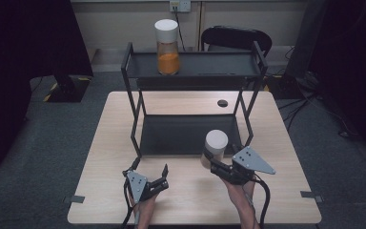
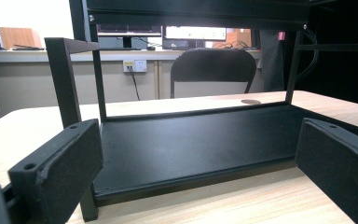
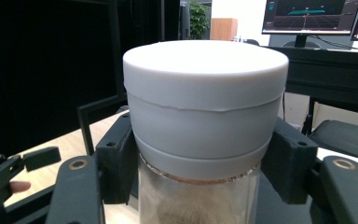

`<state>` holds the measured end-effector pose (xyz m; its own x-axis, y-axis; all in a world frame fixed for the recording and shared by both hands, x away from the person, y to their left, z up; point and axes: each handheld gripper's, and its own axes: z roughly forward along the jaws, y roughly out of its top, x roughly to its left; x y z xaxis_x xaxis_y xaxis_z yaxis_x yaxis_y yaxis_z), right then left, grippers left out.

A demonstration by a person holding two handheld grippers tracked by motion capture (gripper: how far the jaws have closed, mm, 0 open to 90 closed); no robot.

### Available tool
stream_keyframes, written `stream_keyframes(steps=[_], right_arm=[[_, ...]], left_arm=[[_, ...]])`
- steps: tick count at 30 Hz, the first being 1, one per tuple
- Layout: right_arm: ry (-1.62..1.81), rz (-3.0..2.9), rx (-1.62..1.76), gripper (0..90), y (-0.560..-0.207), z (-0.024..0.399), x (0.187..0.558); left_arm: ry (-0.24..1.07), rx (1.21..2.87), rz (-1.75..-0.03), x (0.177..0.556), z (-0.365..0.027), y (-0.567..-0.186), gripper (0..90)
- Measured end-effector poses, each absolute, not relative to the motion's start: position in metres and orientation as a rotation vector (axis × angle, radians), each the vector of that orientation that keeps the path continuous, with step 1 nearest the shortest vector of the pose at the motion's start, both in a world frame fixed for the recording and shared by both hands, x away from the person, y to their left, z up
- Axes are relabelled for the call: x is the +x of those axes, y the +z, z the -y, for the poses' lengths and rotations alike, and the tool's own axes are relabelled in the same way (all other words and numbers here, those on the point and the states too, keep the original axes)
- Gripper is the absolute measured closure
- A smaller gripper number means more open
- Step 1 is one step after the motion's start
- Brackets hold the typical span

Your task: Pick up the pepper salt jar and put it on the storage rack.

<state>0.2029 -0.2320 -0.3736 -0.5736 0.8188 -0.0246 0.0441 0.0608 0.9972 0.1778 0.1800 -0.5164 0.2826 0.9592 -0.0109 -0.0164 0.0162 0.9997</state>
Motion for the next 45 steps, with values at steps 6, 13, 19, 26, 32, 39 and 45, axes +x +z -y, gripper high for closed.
stream_keyframes(steps=[6, 13, 19, 26, 32, 39, 45], right_arm=[[1.572, -1.709, 0.866, 35.5, -0.363, 0.231, 0.207], [1.576, -1.703, 0.849, 35.5, -0.353, 0.229, 0.213], [1.591, -1.689, 0.847, 35.5, -0.34, 0.227, 0.22], [1.596, -1.668, 0.835, 35.4, -0.329, 0.225, 0.227], [1.599, -1.652, 0.835, 35.4, -0.32, 0.223, 0.233], [1.588, -1.633, 0.836, 35.4, -0.305, 0.219, 0.238], [1.592, -1.625, 0.82, 35.4, -0.293, 0.217, 0.244]], left_arm=[[0.996, 1.307, -0.99, 0.178, -0.18, -0.516, 0.0], [0.997, 1.307, -0.991, 0.178, -0.18, -0.516, 0.0], [0.997, 1.307, -0.991, 0.178, -0.18, -0.516, 0.0], [0.993, 1.308, -0.988, 0.178, -0.18, -0.516, 0.1], [0.991, 1.309, -0.987, 0.178, -0.181, -0.516, 0.1], [0.991, 1.309, -0.988, 0.178, -0.18, -0.516, 0.1], [0.991, 1.31, -0.988, 0.178, -0.18, -0.516, 0.1]])
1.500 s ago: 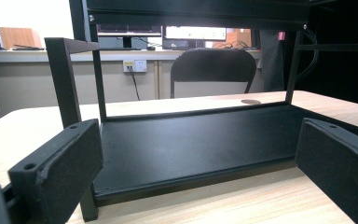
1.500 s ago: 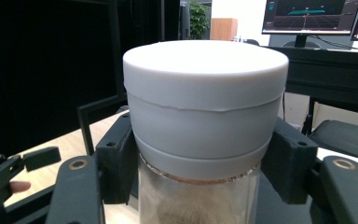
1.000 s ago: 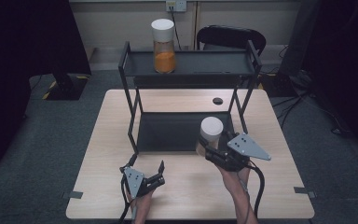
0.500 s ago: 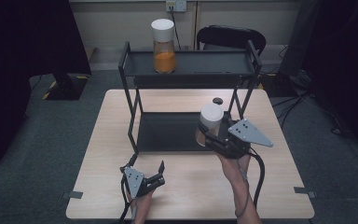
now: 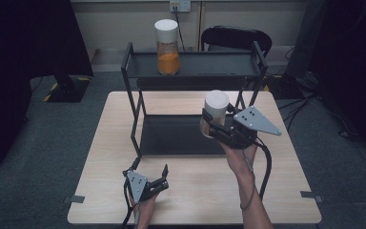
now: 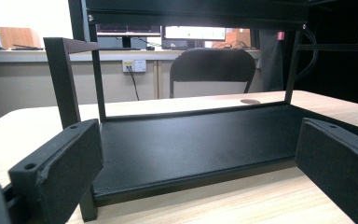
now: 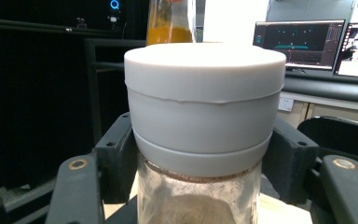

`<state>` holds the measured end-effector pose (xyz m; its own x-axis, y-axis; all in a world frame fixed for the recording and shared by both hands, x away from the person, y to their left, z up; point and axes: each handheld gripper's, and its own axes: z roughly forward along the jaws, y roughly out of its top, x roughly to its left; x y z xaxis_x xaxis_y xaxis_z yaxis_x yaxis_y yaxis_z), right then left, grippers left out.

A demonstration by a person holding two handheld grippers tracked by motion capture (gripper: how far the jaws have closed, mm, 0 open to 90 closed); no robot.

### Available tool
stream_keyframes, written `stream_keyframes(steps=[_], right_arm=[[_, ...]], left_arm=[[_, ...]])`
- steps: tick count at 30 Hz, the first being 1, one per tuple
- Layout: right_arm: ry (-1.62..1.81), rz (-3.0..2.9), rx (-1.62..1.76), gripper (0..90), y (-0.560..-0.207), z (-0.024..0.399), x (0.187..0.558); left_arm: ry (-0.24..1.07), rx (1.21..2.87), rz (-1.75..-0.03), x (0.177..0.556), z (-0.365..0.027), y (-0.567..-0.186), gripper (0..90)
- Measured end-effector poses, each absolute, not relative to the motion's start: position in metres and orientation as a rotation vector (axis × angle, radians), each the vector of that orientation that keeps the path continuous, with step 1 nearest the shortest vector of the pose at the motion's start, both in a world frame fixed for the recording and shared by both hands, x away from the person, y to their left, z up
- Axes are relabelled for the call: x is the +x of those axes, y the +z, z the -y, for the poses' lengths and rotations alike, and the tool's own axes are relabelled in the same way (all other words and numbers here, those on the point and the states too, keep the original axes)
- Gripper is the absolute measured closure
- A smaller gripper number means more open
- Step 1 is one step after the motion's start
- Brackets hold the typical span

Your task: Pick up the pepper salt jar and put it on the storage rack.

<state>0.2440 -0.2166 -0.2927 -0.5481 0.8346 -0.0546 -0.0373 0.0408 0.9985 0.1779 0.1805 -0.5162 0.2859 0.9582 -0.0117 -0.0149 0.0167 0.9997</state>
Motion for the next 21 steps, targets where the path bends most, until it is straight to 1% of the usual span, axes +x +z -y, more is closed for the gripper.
stream_keyframes(steps=[21], right_arm=[[1.603, -1.565, 0.814, 35.3, -0.247, 0.206, 0.27]], left_arm=[[0.991, 1.307, -0.988, 0.178, -0.18, -0.516, 0.1]])
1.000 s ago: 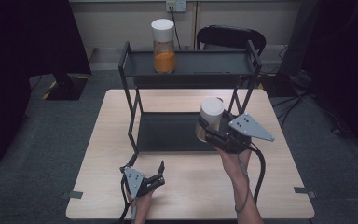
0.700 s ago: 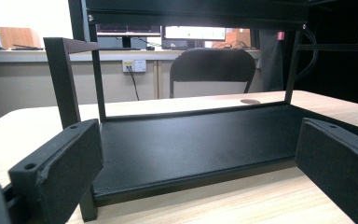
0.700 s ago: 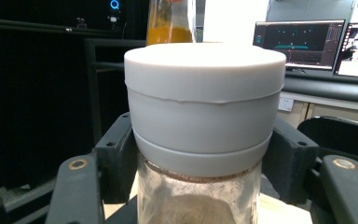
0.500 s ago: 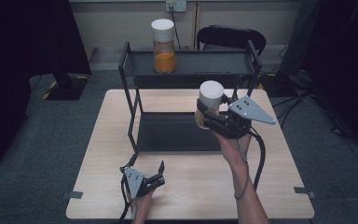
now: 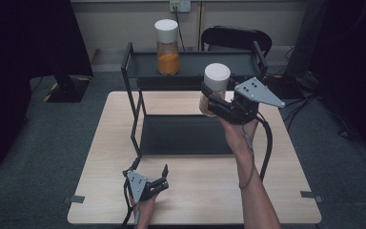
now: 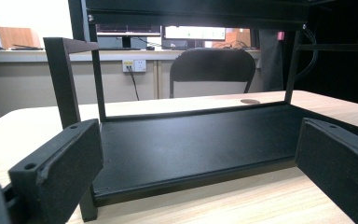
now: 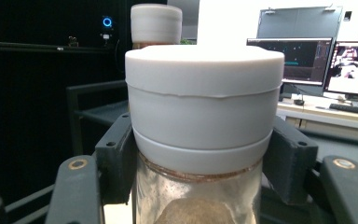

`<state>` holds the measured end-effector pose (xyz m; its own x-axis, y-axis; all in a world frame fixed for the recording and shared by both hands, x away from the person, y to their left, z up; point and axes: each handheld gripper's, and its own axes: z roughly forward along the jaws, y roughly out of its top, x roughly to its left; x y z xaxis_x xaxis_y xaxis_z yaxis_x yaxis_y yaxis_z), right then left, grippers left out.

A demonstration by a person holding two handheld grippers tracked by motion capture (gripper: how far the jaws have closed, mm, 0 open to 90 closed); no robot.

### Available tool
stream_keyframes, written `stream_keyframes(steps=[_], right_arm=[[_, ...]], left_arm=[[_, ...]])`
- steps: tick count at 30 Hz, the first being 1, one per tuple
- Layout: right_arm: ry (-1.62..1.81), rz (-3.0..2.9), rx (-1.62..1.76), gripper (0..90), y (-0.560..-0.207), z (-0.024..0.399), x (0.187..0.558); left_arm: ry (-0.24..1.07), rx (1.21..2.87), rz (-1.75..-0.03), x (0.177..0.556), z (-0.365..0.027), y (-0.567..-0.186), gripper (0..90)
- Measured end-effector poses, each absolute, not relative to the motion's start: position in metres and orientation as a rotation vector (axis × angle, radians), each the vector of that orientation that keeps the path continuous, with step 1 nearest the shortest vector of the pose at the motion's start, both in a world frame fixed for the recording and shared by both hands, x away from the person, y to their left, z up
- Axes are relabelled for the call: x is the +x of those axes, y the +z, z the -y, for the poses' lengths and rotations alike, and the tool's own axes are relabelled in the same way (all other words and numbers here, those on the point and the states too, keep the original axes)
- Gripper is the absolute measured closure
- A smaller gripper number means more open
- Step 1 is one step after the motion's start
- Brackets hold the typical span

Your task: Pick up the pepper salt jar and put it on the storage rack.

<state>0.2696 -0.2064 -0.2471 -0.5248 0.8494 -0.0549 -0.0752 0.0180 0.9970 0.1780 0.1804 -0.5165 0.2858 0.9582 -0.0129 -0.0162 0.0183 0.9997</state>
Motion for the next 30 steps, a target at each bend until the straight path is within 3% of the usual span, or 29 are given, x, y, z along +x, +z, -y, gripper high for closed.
stream_keyframes(steps=[30], right_arm=[[1.546, -1.533, 0.849, 35.4, -0.19, 0.172, 0.323]], left_arm=[[0.994, 1.309, -0.988, 0.178, -0.18, -0.516, 0.2]])
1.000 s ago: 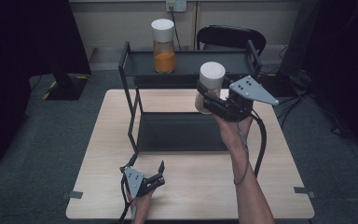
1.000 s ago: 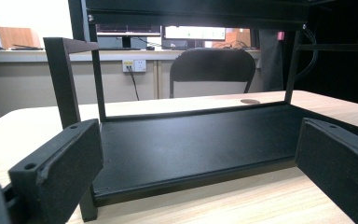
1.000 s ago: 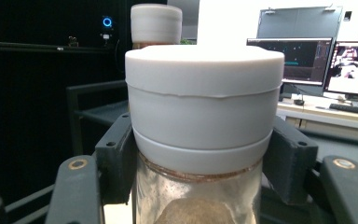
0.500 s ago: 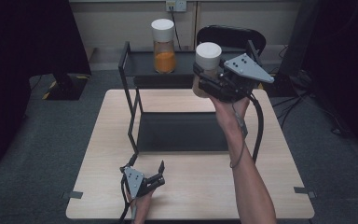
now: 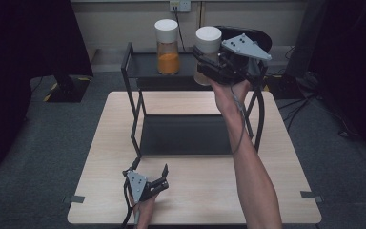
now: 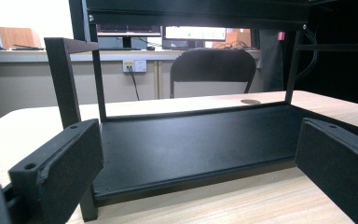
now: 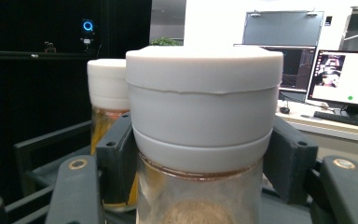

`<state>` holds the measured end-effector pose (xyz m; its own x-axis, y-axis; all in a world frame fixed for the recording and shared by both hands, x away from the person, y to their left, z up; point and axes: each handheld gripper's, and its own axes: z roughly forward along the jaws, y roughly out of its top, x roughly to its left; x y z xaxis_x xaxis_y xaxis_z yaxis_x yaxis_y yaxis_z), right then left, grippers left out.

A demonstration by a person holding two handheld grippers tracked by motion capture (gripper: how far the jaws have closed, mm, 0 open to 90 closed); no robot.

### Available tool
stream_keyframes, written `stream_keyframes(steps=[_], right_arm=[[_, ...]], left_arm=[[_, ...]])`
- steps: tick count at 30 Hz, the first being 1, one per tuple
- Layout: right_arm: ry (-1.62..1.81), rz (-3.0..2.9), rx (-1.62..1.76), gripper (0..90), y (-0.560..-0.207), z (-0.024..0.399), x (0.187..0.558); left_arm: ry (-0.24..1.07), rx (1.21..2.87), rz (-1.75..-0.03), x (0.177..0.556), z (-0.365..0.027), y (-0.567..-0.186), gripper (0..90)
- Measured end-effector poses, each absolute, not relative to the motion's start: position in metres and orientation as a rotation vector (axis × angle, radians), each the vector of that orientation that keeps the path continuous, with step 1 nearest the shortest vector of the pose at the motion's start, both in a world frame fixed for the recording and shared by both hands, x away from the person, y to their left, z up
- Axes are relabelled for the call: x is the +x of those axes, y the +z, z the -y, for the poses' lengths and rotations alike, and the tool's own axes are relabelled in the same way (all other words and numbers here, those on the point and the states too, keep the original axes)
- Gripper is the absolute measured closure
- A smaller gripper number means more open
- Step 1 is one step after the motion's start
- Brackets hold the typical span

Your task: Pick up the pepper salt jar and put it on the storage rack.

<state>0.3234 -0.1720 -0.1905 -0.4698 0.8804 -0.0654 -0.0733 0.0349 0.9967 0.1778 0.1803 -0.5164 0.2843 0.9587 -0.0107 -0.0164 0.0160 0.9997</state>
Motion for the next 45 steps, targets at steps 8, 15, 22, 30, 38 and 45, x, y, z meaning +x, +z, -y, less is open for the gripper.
stream_keyframes(steps=[8, 15, 22, 30, 38, 45], right_arm=[[1.532, -1.498, 0.889, 35.4, -0.187, 0.162, 0.342], [1.522, -1.475, 0.926, 35.4, -0.19, 0.157, 0.355], [1.512, -1.48, 0.951, 35.4, -0.188, 0.155, 0.362], [1.506, -1.501, 0.967, 35.4, -0.191, 0.153, 0.368], [1.514, -1.508, 0.99, 35.3, -0.191, 0.153, 0.373], [1.511, -1.514, 0.999, 34.6, -0.19, 0.153, 0.373]], left_arm=[[0.993, 1.309, -0.989, 0.178, -0.18, -0.516, 0.2], [0.994, 1.31, -0.989, 0.178, -0.18, -0.516, 0.3], [0.995, 1.311, -0.988, 0.178, -0.18, -0.516, 0.6], [0.997, 1.31, -0.99, 0.178, -0.18, -0.516, 0.7], [0.996, 1.31, -0.99, 0.178, -0.18, -0.516, 0.7], [0.996, 1.309, -0.991, 0.178, -0.18, -0.516, 0.7]])
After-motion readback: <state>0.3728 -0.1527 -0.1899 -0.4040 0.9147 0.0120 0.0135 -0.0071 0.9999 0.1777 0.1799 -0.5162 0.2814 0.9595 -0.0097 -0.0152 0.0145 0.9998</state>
